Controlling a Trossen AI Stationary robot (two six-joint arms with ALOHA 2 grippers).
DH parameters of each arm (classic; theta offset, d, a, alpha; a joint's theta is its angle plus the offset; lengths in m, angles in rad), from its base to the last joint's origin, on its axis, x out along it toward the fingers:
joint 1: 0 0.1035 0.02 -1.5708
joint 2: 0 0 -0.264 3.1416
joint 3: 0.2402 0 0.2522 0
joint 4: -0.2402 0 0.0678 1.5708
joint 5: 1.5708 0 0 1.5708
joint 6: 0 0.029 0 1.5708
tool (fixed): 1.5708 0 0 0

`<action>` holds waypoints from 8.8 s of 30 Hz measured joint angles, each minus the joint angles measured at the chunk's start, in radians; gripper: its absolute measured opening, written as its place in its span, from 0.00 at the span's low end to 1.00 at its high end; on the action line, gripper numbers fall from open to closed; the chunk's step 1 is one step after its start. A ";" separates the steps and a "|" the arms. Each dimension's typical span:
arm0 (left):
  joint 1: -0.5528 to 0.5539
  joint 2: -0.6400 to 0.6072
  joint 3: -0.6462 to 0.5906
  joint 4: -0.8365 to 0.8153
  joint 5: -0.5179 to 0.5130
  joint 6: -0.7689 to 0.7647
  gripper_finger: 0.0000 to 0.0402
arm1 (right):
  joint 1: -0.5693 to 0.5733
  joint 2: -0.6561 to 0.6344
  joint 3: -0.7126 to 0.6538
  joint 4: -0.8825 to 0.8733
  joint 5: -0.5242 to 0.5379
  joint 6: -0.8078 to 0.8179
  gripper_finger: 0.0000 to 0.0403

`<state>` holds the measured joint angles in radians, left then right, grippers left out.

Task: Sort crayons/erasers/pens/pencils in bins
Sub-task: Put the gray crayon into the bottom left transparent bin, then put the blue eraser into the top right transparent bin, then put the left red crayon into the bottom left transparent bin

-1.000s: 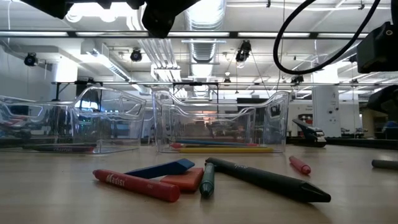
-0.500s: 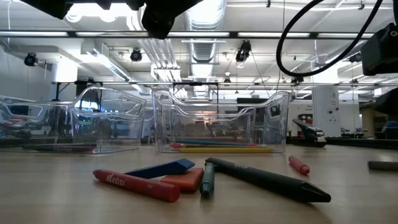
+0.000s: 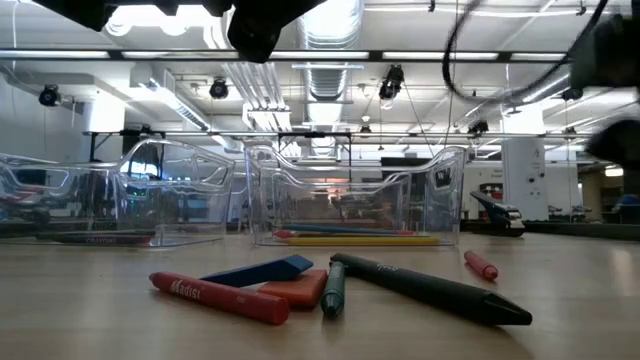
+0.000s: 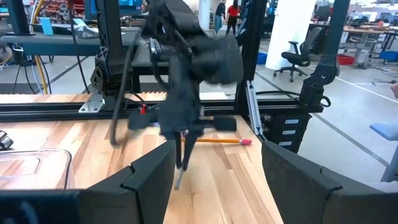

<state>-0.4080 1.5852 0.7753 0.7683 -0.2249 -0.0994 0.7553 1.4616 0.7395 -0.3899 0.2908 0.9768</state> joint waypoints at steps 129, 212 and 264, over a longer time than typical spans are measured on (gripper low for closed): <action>-0.022 -0.208 0.354 -1.450 -0.225 -0.383 0.45 | -0.088 -0.249 0.026 0.384 0.259 -0.584 0.61; -0.120 0.291 0.402 -1.017 -0.063 -0.225 0.03 | -0.088 -0.249 0.025 0.342 0.260 -0.573 0.61; 0.361 -0.034 0.499 -1.054 0.106 0.236 0.43 | -0.102 -0.249 0.022 0.334 0.319 -0.651 0.61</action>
<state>-0.0472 1.5517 1.2745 -0.2859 -0.1191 0.1368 0.6537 1.2125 0.7616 -0.0555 0.6098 0.3260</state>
